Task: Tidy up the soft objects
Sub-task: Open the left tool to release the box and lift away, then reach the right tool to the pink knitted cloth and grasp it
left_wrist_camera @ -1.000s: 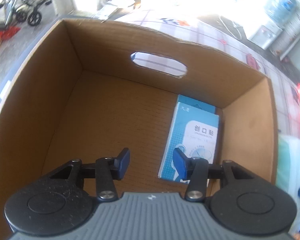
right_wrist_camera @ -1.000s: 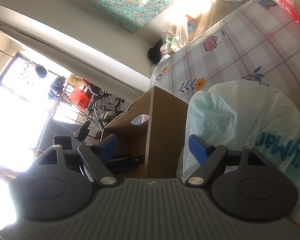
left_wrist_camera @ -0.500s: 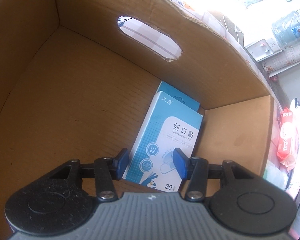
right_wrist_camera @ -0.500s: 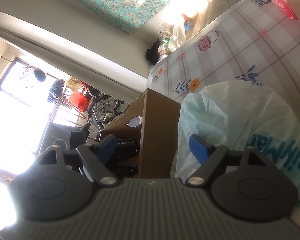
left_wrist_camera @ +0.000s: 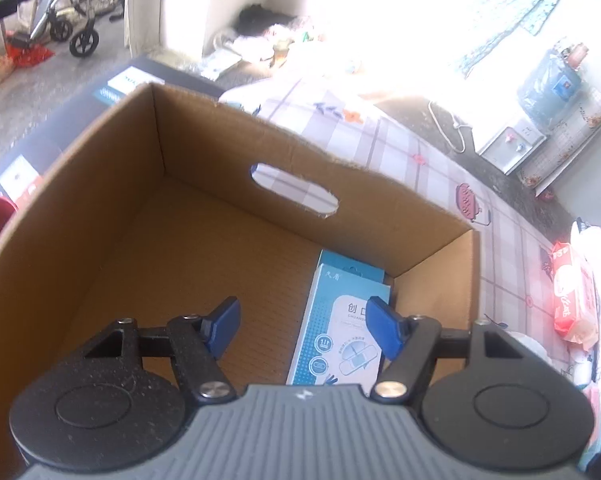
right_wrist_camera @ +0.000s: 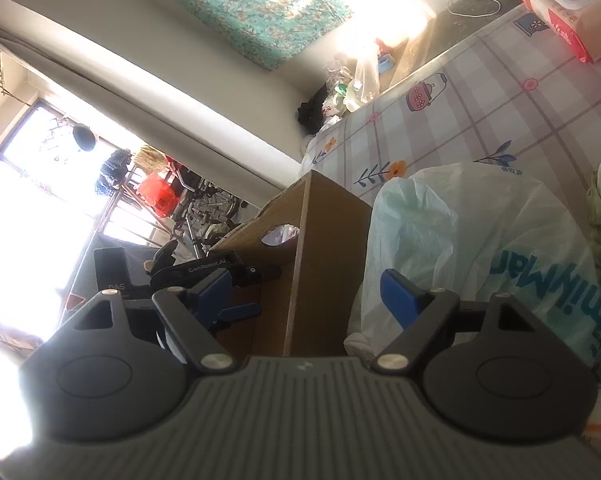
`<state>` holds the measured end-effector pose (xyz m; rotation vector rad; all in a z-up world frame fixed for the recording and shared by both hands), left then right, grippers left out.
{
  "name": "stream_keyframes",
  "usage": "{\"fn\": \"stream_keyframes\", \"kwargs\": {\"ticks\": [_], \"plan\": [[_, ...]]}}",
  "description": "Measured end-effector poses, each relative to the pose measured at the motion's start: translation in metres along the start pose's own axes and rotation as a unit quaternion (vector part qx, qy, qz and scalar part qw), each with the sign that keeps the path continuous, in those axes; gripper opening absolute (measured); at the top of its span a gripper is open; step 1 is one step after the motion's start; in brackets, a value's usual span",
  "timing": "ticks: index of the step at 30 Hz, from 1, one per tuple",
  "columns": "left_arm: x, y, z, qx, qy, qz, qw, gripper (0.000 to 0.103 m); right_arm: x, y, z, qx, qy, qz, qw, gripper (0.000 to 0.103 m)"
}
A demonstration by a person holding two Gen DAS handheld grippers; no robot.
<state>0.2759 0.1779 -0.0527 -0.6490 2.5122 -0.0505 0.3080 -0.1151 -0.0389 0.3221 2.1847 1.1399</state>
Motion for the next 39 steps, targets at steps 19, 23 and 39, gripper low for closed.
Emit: {"fn": "stream_keyframes", "kwargs": {"ticks": [19, 23, 39], "plan": [[0.106, -0.234, -0.098, 0.145, -0.087, 0.272, 0.9471, 0.092, -0.033, -0.062, -0.204, 0.103, -0.149, -0.026, 0.983, 0.083], [0.136, -0.279, -0.079, 0.155, -0.066, 0.315, 0.934, 0.092, -0.06, -0.103, -0.235, 0.125, -0.167, 0.01, 0.978, 0.083], [0.112, -0.399, 0.038, 0.18, 0.063, 0.314, 0.9301, 0.071, -0.08, -0.209, -0.193, 0.096, -0.141, 0.167, 0.971, 0.058]]}}
Point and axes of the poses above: each gripper's, at about its wrist camera, not at the fingertips, and z roughly the way its jaws point, y to its left, x to its underside, the point moved 8 cm from there along z, roughly the way its jaws point, and after that the axes turned 4 degrees about -x, right-handed, at the moved point
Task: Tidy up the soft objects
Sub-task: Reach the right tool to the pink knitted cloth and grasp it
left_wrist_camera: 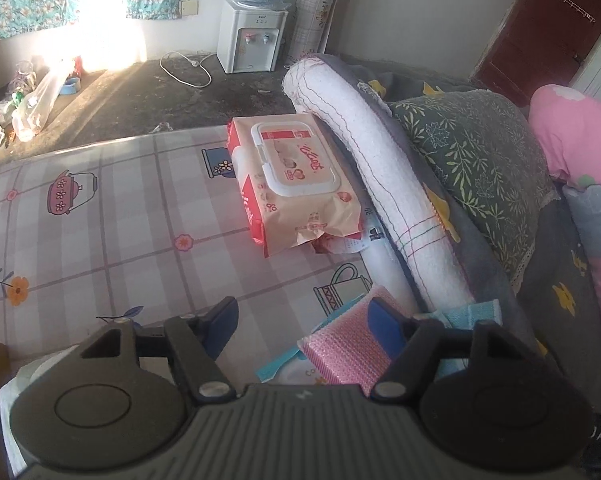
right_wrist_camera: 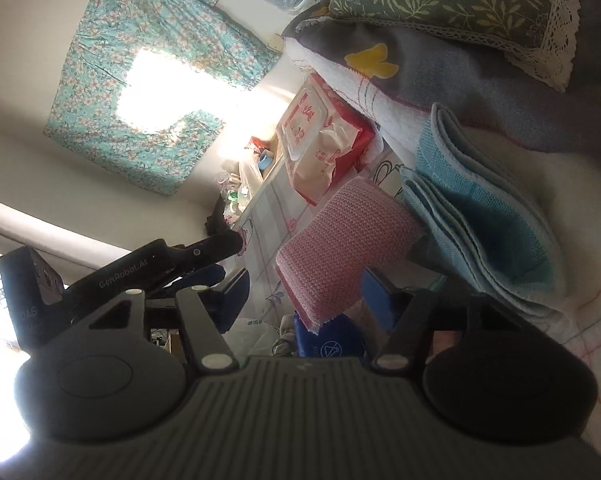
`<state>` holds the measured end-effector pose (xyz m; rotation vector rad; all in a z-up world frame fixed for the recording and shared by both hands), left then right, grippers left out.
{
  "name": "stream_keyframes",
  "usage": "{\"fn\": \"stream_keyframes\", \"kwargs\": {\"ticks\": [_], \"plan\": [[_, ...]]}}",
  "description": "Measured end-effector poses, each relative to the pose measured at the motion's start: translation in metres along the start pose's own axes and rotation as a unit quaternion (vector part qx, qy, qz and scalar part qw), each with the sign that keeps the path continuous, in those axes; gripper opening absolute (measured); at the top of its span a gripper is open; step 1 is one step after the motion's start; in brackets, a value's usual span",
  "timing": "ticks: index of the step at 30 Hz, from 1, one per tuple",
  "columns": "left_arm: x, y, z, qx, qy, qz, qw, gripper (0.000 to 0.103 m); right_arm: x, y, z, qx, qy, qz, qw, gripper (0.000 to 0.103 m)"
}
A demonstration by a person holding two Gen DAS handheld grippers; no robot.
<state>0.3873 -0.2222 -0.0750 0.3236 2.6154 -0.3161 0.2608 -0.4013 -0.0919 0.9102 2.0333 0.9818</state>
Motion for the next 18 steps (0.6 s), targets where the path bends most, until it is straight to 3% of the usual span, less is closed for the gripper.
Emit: {"fn": "stream_keyframes", "kwargs": {"ticks": [8, 13, 18], "plan": [[0.002, -0.007, 0.062, 0.042, 0.088, -0.038, 0.9945, 0.056, -0.008, -0.024, 0.027, 0.004, 0.0, 0.034, 0.999, 0.051], [0.006, -0.01, 0.061, 0.045, 0.089, -0.034, 0.9944, 0.038, -0.014, -0.03, 0.043, 0.0, -0.004, 0.039, 0.999, 0.044], [0.006, -0.007, 0.058, 0.041, 0.1, -0.037, 0.9935, 0.04, -0.011, -0.031, 0.056, -0.011, 0.005, 0.055, 0.998, 0.039]]}}
Point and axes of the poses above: each gripper's, at about its wrist camera, not at the fingertips, and z roughly the way its jaws point, y to its left, x to its underside, the point moved 8 cm from there along z, roughly the way its jaws point, and after that the axes turned 4 degrees about -x, right-handed, at the moved point
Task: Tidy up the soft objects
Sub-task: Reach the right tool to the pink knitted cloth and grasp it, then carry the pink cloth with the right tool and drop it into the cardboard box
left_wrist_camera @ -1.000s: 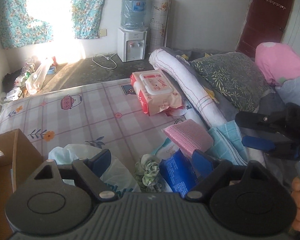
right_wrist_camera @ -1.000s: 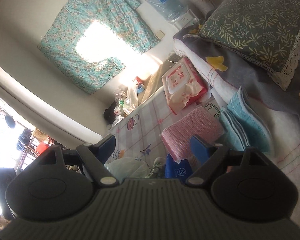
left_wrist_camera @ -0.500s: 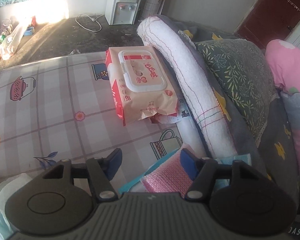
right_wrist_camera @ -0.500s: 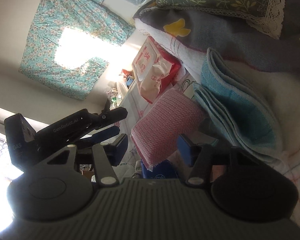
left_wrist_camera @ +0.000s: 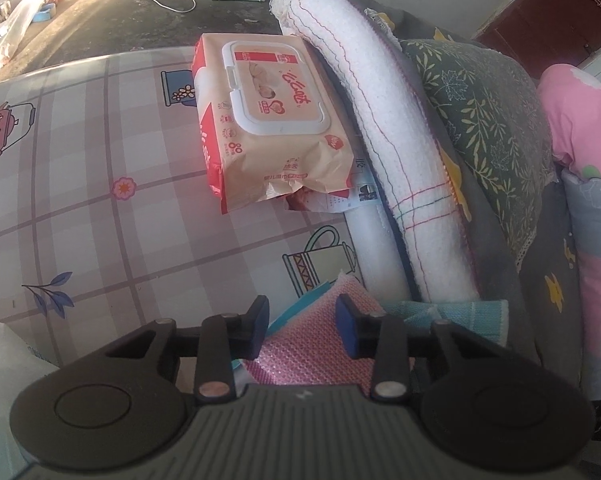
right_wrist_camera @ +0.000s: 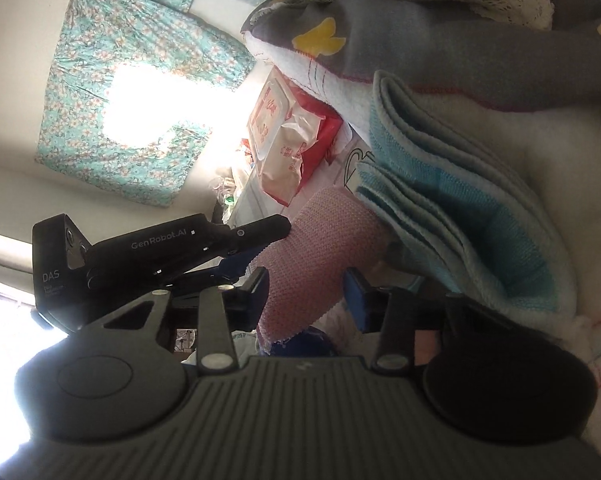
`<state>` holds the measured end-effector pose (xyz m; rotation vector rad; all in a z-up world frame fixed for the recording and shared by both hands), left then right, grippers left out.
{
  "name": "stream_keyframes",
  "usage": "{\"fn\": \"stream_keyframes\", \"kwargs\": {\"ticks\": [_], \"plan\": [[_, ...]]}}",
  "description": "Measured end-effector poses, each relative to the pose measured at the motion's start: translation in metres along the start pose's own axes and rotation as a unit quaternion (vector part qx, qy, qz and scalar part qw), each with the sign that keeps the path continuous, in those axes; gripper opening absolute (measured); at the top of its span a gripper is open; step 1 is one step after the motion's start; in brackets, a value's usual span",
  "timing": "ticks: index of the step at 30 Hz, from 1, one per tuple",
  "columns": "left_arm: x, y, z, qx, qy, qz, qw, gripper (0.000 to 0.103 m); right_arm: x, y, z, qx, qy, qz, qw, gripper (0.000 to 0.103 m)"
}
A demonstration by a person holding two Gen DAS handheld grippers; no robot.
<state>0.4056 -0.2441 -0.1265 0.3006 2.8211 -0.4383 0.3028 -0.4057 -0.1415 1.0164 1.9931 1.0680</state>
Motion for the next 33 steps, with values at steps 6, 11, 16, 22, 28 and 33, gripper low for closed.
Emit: {"fn": "stream_keyframes", "kwargs": {"ticks": [6, 11, 16, 22, 28, 33], "plan": [[0.001, 0.008, 0.006, 0.021, 0.027, -0.027, 0.9991, 0.047, -0.002, -0.006, 0.01, -0.019, -0.003, 0.032, 0.999, 0.039], [0.01, 0.008, -0.01, 0.024, 0.024, -0.02, 0.9992, 0.042, -0.002, -0.006, 0.015, -0.031, 0.0, 0.047, 0.998, 0.039], [0.021, 0.007, -0.04, 0.032, 0.005, -0.019, 0.9993, 0.038, 0.003, 0.004, 0.01, -0.041, -0.003, 0.039, 0.998, 0.038], [0.039, 0.011, -0.095, 0.047, -0.04, -0.016, 0.998, 0.038, 0.013, 0.044, -0.006, -0.057, -0.007, -0.006, 0.998, 0.037], [0.073, 0.044, -0.175, 0.047, -0.106, -0.027, 0.9929, 0.038, 0.051, 0.104, -0.028, -0.077, 0.008, -0.081, 0.994, 0.037], [0.106, 0.109, -0.236, 0.016, -0.169, -0.071, 0.9829, 0.038, 0.099, 0.158, -0.015, -0.098, 0.062, -0.143, 0.983, 0.037]]}}
Point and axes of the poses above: each gripper's, at about its wrist camera, not at the fingertips, and z roughly the way its jaws point, y to its left, x to its underside, the point moved 8 cm from there along z, roughly the way its jaws point, and after that the axes turned 4 degrees about -x, right-handed, at the moved point
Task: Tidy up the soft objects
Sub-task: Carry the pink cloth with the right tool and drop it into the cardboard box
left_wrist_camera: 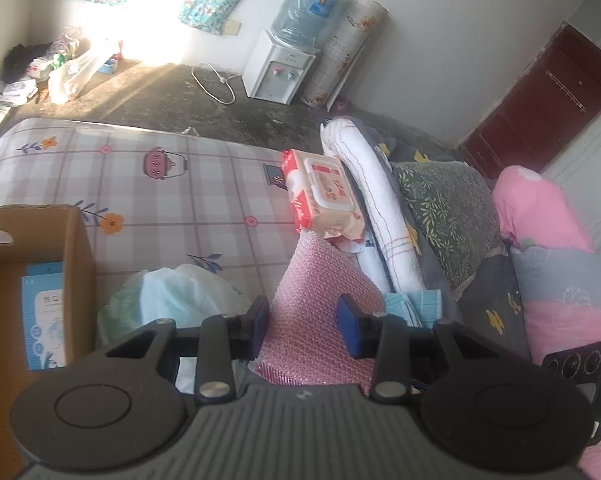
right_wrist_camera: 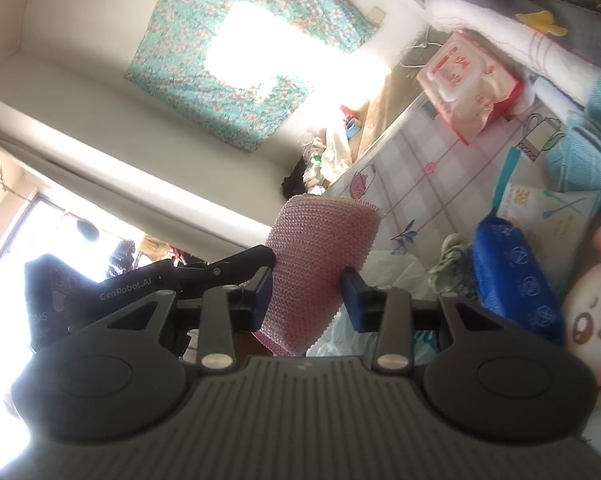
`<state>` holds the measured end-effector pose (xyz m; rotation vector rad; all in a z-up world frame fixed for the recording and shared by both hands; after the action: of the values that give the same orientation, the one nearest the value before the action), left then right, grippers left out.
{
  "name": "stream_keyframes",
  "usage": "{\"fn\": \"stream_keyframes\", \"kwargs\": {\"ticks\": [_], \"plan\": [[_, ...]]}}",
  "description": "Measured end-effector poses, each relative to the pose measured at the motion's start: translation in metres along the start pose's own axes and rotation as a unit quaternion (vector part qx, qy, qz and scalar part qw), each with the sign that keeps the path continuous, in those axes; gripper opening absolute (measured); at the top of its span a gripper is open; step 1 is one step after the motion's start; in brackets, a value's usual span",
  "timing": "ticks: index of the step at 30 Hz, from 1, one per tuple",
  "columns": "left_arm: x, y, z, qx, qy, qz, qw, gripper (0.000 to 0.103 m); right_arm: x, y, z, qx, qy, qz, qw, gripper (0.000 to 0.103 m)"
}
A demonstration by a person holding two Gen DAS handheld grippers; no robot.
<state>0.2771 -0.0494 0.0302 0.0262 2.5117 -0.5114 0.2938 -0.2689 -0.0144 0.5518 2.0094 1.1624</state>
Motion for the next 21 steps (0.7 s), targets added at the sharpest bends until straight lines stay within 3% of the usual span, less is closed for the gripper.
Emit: {"fn": "stream_keyframes", "kwargs": {"ticks": [8, 15, 21], "plan": [[0.005, 0.146, -0.055, -0.07, -0.052, -0.102, 0.991, 0.038, 0.073, 0.081, 0.12, -0.018, 0.122, -0.053, 0.991, 0.037], [0.008, 0.256, -0.048, -0.113, -0.052, -0.186, 0.9746, 0.039, 0.142, 0.122, 0.217, 0.024, 0.204, -0.098, 0.974, 0.038], [0.011, 0.31, -0.029, -0.13, -0.045, -0.226, 0.9643, 0.039, 0.172, 0.134, 0.277, 0.067, 0.239, -0.15, 0.957, 0.038]]}}
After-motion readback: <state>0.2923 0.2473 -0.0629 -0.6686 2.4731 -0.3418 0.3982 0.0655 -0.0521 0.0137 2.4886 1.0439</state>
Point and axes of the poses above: each gripper's, at about its wrist camera, not at the fingertips, and z roughly the way its jaws point, y to its left, x to its underside, the point moved 8 cm from there along z, roughly the way its jaws point, and after that the axes turned 4 degrees about -x, right-handed, at the moved point
